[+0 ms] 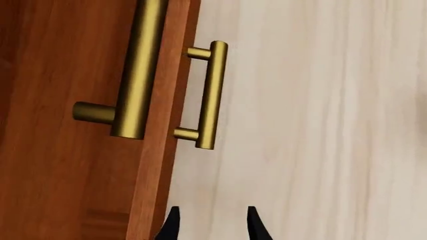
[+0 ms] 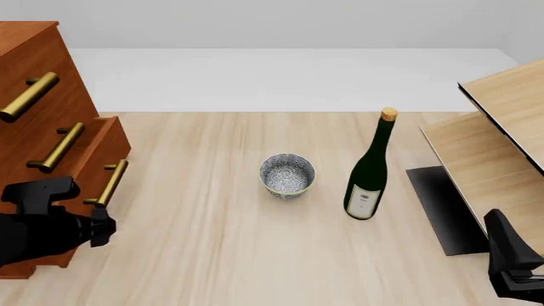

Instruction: Close the bottom drawer of the cabinet and open the top drawer.

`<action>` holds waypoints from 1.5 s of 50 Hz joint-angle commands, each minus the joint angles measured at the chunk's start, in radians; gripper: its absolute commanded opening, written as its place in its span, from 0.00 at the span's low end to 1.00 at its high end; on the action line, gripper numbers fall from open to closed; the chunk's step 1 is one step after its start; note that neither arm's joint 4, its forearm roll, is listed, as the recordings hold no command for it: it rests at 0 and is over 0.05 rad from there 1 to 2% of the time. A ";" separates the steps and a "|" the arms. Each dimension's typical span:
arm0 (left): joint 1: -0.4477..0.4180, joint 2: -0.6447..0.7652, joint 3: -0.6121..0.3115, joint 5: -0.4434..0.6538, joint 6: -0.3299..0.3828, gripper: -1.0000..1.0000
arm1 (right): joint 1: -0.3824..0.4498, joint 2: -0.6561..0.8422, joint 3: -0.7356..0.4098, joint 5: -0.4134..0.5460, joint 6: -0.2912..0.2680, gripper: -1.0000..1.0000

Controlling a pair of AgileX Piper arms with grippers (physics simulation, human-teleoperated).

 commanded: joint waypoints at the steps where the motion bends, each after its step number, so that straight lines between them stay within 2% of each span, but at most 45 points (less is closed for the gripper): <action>1: 0.057 0.000 0.017 -0.029 0.041 1.00 | 0.001 0.000 0.000 -0.001 -0.001 1.00; 34: 0.192 -0.001 0.048 -0.076 0.172 1.00 | 0.002 0.001 -0.001 0.000 -0.001 1.00; 36: 0.220 0.010 0.053 -0.081 0.214 1.00 | 0.002 0.001 -0.001 0.000 0.000 1.00; 37: 0.206 0.002 0.049 -0.078 0.189 1.00 | 0.002 0.001 -0.001 0.000 0.000 1.00; 51: 0.238 -0.013 0.055 -0.080 0.229 1.00 | 0.002 0.001 -0.001 0.001 0.000 1.00; 53: 0.276 -0.016 0.066 -0.085 0.284 1.00 | 0.002 0.000 -0.001 0.001 0.000 1.00; 54: 0.247 -0.014 0.057 -0.081 0.246 1.00 | 0.002 0.001 -0.001 0.001 0.001 1.00; 56: 0.269 -0.021 0.061 -0.080 0.267 1.00 | 0.002 0.000 -0.001 0.001 0.001 1.00; 68: 0.239 -0.012 0.051 -0.074 0.244 1.00 | 0.002 0.000 -0.001 0.001 0.001 1.00; 75: 0.172 0.003 0.040 -0.067 0.193 1.00 | 0.002 0.000 -0.001 0.001 0.001 1.00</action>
